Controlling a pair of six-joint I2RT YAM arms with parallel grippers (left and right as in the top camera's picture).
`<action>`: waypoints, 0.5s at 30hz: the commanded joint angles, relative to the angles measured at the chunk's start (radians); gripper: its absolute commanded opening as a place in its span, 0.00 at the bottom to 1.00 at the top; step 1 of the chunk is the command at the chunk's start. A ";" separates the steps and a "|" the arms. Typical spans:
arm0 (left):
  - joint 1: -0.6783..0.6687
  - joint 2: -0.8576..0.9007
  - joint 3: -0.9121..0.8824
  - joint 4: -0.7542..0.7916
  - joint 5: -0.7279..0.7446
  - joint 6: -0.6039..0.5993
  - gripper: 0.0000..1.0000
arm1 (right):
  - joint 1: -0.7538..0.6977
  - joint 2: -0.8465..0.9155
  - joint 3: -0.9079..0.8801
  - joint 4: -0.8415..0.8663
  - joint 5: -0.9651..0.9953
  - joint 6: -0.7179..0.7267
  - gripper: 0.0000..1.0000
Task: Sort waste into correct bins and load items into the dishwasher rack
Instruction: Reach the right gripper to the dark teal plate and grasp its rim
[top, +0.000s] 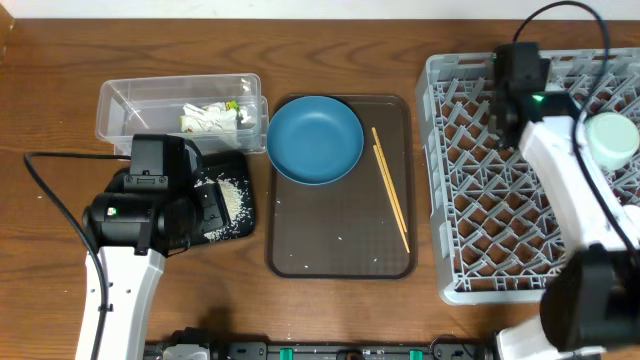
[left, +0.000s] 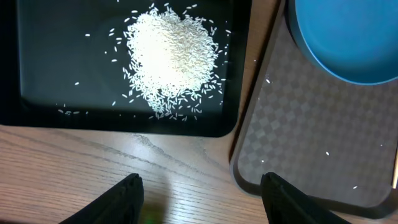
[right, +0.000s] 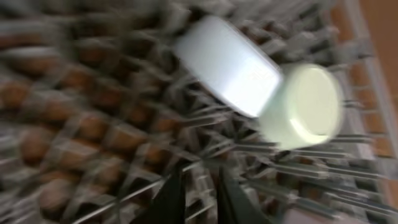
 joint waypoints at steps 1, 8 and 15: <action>0.006 0.005 -0.002 -0.003 -0.008 -0.002 0.64 | 0.045 -0.049 0.005 -0.012 -0.394 0.019 0.19; 0.006 0.005 -0.002 -0.003 -0.008 -0.002 0.64 | 0.154 -0.028 0.005 -0.005 -0.729 0.099 0.26; 0.006 0.005 -0.002 -0.003 -0.008 -0.002 0.64 | 0.310 0.070 0.005 0.044 -0.665 0.154 0.33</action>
